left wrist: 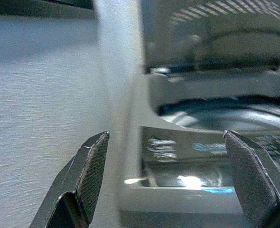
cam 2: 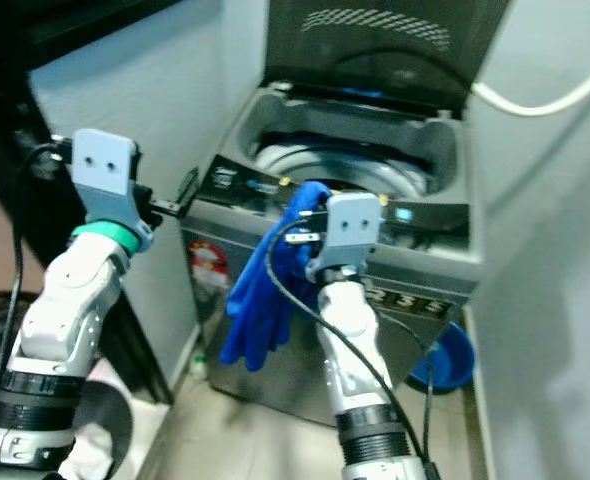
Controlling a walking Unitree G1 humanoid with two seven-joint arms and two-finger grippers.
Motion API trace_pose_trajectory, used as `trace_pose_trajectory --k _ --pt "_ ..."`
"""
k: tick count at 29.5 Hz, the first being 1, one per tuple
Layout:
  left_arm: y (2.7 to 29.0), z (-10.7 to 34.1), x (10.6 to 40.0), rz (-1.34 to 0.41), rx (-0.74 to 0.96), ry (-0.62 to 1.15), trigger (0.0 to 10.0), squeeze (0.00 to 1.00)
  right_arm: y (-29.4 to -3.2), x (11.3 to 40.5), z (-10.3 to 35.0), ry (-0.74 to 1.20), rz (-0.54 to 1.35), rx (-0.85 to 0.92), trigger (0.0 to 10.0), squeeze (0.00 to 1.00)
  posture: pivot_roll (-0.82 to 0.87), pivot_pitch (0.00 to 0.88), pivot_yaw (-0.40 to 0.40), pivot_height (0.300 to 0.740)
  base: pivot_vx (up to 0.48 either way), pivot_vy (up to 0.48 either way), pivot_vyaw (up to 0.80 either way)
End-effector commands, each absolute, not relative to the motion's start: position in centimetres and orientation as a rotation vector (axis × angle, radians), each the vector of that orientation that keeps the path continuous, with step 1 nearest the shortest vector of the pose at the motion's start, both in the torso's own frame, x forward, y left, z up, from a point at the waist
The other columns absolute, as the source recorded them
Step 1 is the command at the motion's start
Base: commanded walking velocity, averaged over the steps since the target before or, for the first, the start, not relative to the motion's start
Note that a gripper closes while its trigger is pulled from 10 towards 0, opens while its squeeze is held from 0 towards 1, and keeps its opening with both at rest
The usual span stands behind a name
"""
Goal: Clothes washing
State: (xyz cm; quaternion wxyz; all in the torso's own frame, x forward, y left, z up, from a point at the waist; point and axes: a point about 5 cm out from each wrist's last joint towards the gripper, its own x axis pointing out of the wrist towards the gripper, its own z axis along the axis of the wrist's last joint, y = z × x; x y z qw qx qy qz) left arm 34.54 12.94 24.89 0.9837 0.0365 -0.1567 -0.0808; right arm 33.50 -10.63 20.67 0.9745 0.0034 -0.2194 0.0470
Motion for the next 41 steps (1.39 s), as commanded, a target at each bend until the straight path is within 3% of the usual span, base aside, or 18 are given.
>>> trace_pose_trajectory --k 1,11,17,19,24,41 --pt "12.6 24.8 34.6 -0.179 0.066 -0.304 10.0 0.00 -11.2 33.4 21.0 -0.455 0.072 0.018 10.0 0.00 0.08 0.000 0.071 0.740 0.000 0.000 -0.80" --pt "12.2 25.6 34.6 -0.200 0.071 -0.332 10.0 0.00 -11.5 33.0 24.5 -0.572 0.068 0.090 10.0 0.00 0.08 0.000 0.074 0.740 0.000 0.000 -0.80" --pt "12.0 26.1 34.5 -0.203 0.099 -0.368 10.0 0.00 -10.2 31.6 28.4 -0.741 0.220 0.053 10.0 0.00 0.08 0.000 0.077 0.740 0.000 0.000 -0.80" --pt "12.0 25.7 34.5 -0.182 0.099 -0.357 10.0 0.00 -9.1 31.5 28.7 -0.756 0.327 -0.030 10.0 0.00 0.07 0.000 0.078 0.740 0.000 0.000 0.00" --pt "12.2 25.3 34.3 -0.125 0.077 -0.366 10.0 0.00 -8.0 31.4 27.6 -0.711 0.421 -0.049 10.0 0.00 0.08 0.000 0.068 0.740 0.000 0.000 0.00" --pt "12.5 25.0 34.1 -0.085 0.078 -0.361 10.0 0.00 -8.0 31.6 26.6 -0.656 0.423 -0.023 10.0 0.00 0.08 0.000 0.058 0.740 0.415 0.000 0.00"
